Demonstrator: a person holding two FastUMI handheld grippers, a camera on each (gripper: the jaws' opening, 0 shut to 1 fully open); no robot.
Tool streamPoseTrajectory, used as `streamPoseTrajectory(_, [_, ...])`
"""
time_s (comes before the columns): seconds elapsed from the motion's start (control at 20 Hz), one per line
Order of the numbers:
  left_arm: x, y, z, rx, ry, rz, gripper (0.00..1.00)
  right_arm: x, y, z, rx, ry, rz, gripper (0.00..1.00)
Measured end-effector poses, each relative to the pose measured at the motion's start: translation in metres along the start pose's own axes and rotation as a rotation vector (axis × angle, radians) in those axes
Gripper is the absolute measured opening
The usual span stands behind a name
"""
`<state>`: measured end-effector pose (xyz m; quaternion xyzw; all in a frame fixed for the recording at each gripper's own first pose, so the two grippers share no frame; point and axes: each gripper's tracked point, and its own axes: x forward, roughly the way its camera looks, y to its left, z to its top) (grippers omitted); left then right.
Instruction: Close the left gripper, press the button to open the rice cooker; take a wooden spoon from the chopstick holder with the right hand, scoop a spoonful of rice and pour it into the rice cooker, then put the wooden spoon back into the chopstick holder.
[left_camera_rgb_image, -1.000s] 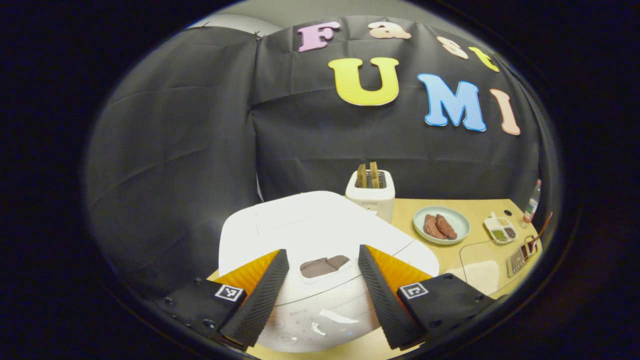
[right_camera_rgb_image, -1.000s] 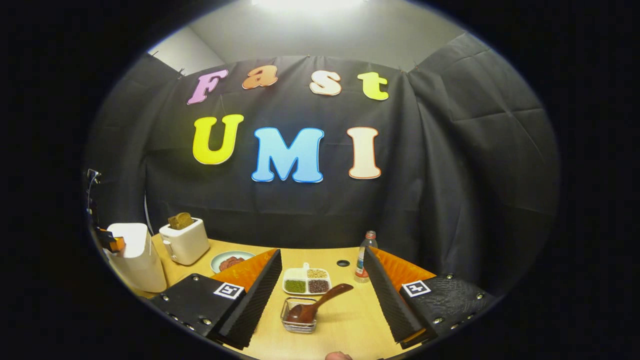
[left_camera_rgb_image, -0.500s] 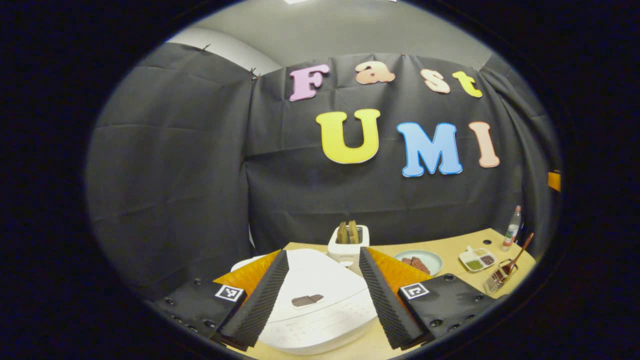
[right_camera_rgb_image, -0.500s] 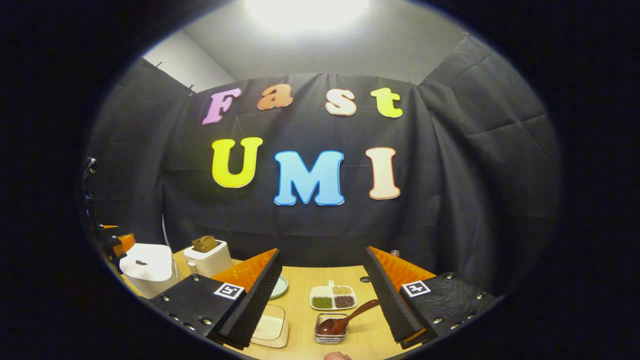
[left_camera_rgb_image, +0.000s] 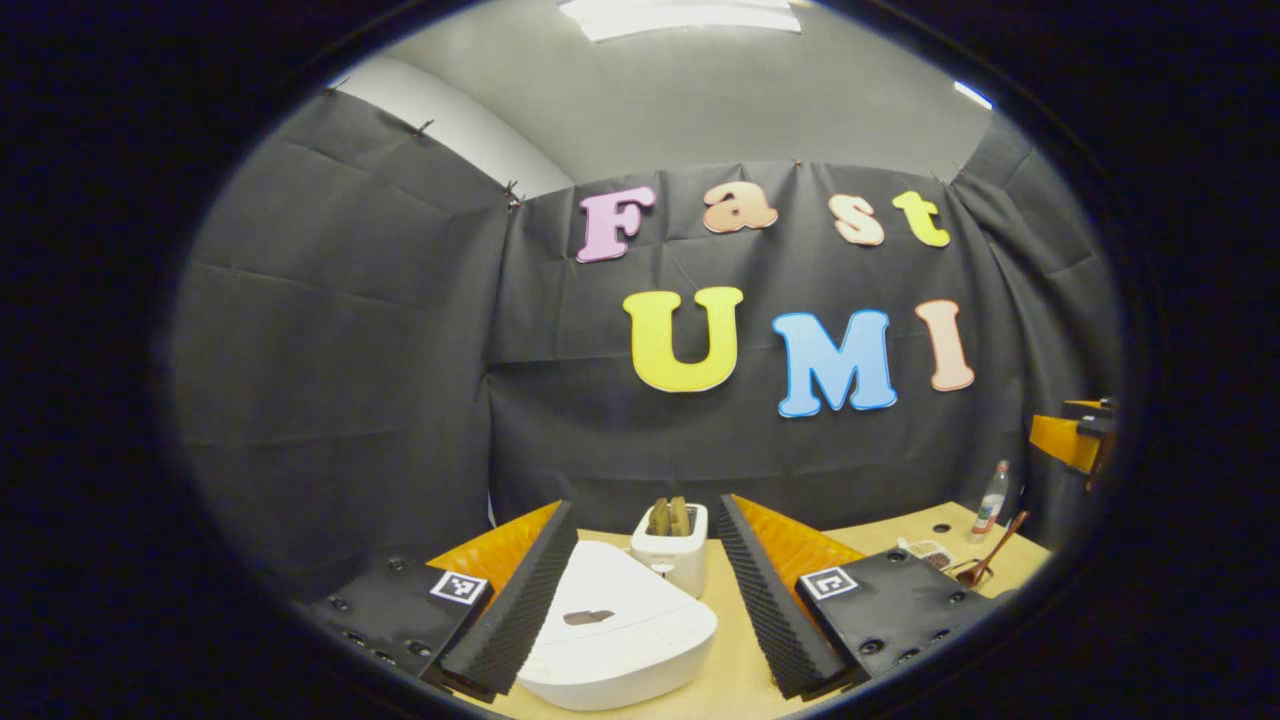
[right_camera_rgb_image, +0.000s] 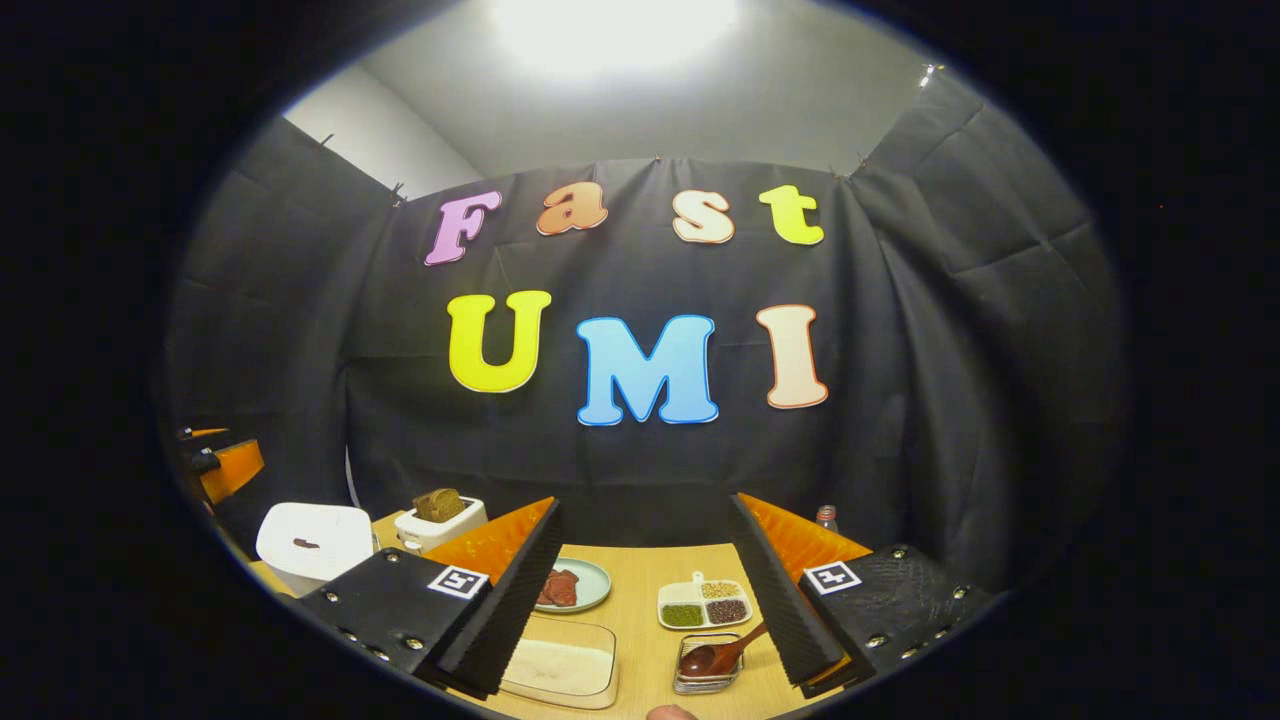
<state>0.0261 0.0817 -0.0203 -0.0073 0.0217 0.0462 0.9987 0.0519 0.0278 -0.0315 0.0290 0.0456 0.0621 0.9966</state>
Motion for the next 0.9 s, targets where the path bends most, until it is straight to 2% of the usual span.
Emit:
streamPoseTrajectory(0.05, [-0.004,-0.001,-0.001,-0.001,0.002,-0.003,0.95,0.001,0.001,0.001,0.002,-0.004,0.003,0.99])
streamPoseTrajectory(0.15, [-0.006,-0.005,0.000,-0.010,0.002,-0.012,1.00,0.004,0.006,0.003,0.000,-0.009,0.011,0.99])
streamPoseTrajectory(0.35, [-0.006,-0.006,0.006,0.002,-0.013,-0.025,0.98,0.007,0.014,0.006,-0.020,-0.017,0.027,0.99])
streamPoseTrajectory(0.45, [-0.005,-0.006,0.008,0.000,-0.018,-0.031,1.00,0.007,0.015,0.007,-0.030,-0.020,0.028,0.99])
streamPoseTrajectory(0.5, [-0.005,-0.006,0.010,-0.001,-0.020,-0.034,0.95,0.007,0.016,0.008,-0.033,-0.023,0.027,0.99])
streamPoseTrajectory(0.6, [-0.004,-0.005,0.012,-0.001,-0.027,-0.039,1.00,0.007,0.018,0.010,-0.033,-0.027,0.024,0.99])
streamPoseTrajectory(0.7, [-0.003,-0.005,0.012,0.002,-0.025,-0.046,0.95,0.008,0.019,0.012,-0.034,-0.030,0.020,0.99])
streamPoseTrajectory(0.9, [-0.001,-0.005,0.016,0.006,-0.040,-0.064,0.98,0.008,0.025,0.014,-0.045,-0.035,0.015,0.99])
